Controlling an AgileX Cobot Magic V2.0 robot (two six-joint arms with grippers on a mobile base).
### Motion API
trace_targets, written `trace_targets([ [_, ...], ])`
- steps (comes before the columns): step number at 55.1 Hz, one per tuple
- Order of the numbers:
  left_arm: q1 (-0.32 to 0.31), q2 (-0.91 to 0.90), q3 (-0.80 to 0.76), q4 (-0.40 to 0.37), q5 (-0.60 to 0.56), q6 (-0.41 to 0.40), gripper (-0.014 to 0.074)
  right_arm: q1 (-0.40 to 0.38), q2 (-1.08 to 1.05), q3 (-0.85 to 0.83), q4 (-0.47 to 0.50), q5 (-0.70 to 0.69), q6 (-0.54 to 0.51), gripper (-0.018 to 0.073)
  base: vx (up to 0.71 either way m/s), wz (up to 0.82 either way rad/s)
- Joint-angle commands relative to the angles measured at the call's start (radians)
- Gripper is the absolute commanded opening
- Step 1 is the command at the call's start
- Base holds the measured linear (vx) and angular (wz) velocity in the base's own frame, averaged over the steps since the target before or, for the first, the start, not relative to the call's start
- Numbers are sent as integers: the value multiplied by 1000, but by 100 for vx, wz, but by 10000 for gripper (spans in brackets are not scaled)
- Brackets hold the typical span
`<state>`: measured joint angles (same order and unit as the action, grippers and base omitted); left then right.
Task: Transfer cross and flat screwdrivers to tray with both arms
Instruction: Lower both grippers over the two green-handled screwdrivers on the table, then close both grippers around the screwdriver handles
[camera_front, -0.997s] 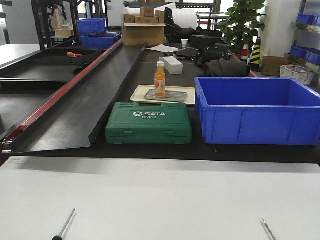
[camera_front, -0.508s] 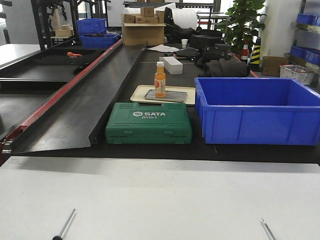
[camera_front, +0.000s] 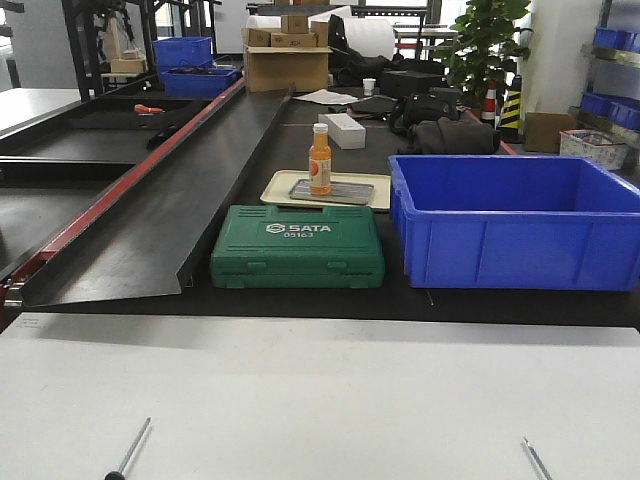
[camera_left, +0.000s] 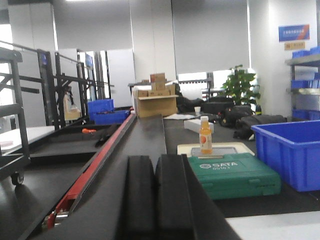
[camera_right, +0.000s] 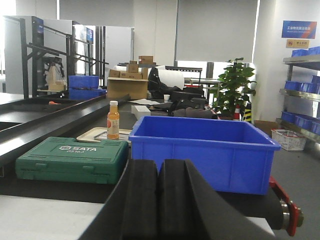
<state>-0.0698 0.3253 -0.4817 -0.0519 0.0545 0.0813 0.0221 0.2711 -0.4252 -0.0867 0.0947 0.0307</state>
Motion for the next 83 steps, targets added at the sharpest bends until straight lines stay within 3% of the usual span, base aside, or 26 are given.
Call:
trace_targets([
  [1, -1, 191, -166, -5, -5, 11, 0, -3, 173, -136, -10, -83, -31, -8, 0, 0],
  [12, -1, 481, -284, -6, 12, 6, 0, -3, 456, -239, -4, -101, -22, -8, 0, 0],
  [20, -1, 591, -284, -6, -17, 9, 20, -3, 577, -239, -4, -123, -23, 1, 0, 0],
  [26, -1, 620, -284, -6, -35, 11, 85, -3, 608, -239, -5, -124, -23, 48, 0, 0],
  [33, -1, 637, -284, -6, -70, 10, 227, -3, 612, -239, -5, -127, -31, 176, 0, 0],
  [43, -1, 655, -284, -6, -78, 10, 474, -3, 612, -238, -5, -163, -31, 510, 0, 0],
  [49, -1, 663, -284, -6, -61, 10, 560, -3, 616, -241, 11, -161, 3, 625, 0, 0],
  [52, -1, 664, -284, -6, -40, 9, 578, -4, 640, -271, 21, -70, 22, 631, 0, 0],
  [60, -1, 664, -284, -6, 14, 9, 580, -4, 857, -462, -9, 392, -3, 571, 0, 0],
  [66, -1, 664, -284, -6, 24, 9, 580, -4, 1081, -608, -24, 613, -8, 538, 0, 0],
  [73, -1, 664, -284, -6, 26, 9, 580, -4, 1343, -742, -42, 752, -4, 522, 0, 0],
  [83, -1, 664, -284, -6, 26, 10, 580, -4, 1550, -844, -117, 832, 42, 502, 0, 0],
])
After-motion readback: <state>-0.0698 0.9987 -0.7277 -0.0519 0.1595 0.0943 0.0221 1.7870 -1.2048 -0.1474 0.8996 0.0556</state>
